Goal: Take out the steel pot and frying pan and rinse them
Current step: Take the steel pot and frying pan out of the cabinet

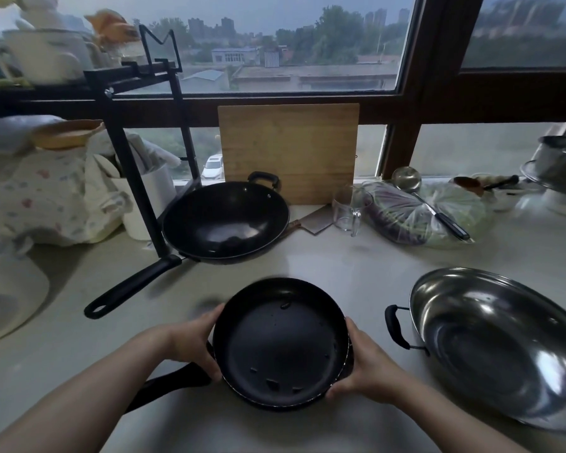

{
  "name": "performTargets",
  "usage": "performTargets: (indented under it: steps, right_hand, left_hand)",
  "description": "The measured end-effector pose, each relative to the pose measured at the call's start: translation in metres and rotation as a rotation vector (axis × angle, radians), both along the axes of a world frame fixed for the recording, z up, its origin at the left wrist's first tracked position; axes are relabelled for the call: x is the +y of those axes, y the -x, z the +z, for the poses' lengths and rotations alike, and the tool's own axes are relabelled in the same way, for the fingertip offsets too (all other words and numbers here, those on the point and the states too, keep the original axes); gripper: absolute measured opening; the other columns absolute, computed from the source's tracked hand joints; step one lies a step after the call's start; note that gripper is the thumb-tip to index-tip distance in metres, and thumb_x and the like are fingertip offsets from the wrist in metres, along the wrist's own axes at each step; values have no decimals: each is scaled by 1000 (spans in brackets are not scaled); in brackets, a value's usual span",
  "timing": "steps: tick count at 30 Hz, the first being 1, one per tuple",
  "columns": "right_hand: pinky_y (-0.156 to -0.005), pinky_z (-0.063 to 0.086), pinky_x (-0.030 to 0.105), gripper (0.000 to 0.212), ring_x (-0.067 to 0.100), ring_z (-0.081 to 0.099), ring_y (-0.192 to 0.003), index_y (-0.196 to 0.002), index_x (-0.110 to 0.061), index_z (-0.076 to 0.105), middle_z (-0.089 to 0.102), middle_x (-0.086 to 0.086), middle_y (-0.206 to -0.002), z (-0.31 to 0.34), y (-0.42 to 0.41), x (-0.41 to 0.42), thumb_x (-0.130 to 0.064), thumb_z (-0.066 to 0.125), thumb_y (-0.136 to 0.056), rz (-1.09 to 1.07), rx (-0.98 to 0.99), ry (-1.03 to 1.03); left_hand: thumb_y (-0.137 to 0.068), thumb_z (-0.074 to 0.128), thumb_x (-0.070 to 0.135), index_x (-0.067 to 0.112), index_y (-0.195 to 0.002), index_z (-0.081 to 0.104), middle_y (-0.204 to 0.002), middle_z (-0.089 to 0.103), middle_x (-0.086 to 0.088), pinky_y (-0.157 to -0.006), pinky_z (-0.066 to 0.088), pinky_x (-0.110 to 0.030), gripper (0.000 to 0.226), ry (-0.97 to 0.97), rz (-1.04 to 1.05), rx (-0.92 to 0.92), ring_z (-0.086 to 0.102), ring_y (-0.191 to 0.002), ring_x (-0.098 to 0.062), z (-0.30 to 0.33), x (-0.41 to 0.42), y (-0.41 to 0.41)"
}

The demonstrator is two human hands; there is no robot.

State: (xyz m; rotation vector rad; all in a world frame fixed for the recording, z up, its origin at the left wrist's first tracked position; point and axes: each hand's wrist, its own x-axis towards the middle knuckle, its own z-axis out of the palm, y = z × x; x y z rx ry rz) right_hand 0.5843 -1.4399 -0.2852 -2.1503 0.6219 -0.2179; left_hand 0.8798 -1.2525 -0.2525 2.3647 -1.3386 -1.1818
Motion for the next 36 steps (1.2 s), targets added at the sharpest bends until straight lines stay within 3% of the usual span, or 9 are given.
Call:
performTargets:
  steps: [3,8,10,13,16,19,25,30,36]
  right_hand:
    - [-90,51,33,105,7,52,-113,-131,-44,35,53,-13,-120,1,1,1,-37,92,-44,-10,6,-15]
    - [-83,53,27,95,9,58,-103,-123,-38,39,56,-8,-112,6,7,12,-35,93,-45,-75,76,-42]
    - [-82,43,8,98,7,49,-110,-130,-38,34,47,-11,-116,15,15,24,-35,93,-51,-80,94,-13]
    - [-91,21,0,116,1,27,-124,-150,-30,14,28,-15,-125,31,30,46,-34,90,-63,-85,95,41]
    - [-98,6,2,124,9,19,-140,-154,-16,4,25,-3,-146,51,48,73,-41,87,-66,-101,109,92]
    - [-109,8,14,129,14,13,-147,-155,-11,3,14,5,-160,73,72,103,-48,86,-64,-125,123,144]
    - [-119,18,33,127,21,19,-147,-155,-8,5,15,10,-160,85,146,174,-46,85,-64,-175,110,195]
    - [-118,18,33,126,22,16,-147,-155,-8,8,17,11,-160,67,212,227,-48,84,-63,-209,184,208]
    - [-117,17,31,128,22,14,-148,-156,-10,5,13,10,-161,32,290,267,-49,83,-62,-229,283,132]
  left_hand:
    - [-64,88,14,33,-150,-4,-112,45,4,-85,41,-17,128,-4,15,-30,45,-100,-11,0,1,2]
    - [-62,90,27,23,-153,-4,-156,16,5,-109,26,-19,131,82,43,-117,26,-141,-16,13,11,19]
    - [-63,89,30,20,-154,-2,-160,9,2,-112,15,-19,129,182,38,-145,14,-146,-15,18,18,32]
    - [-64,87,40,21,-154,0,-158,10,5,-111,11,-19,126,307,69,-154,7,-146,-12,31,32,60]
    - [-49,82,65,25,-155,9,-157,14,12,-117,14,-25,135,408,81,-111,12,-144,-6,47,51,90]
    - [-51,86,64,32,-153,14,-155,22,10,-115,31,-41,129,445,90,-36,24,-142,-11,55,81,119]
    - [-65,82,46,21,-155,11,-160,12,7,-110,17,-18,118,487,86,-20,16,-143,-6,62,160,200]
    - [-66,79,49,22,-155,9,-161,12,3,-116,17,-31,116,390,97,2,13,-146,-14,41,226,265]
    - [-73,81,38,26,-155,9,-161,7,7,-114,17,-27,109,306,143,81,11,-146,-12,4,275,329]
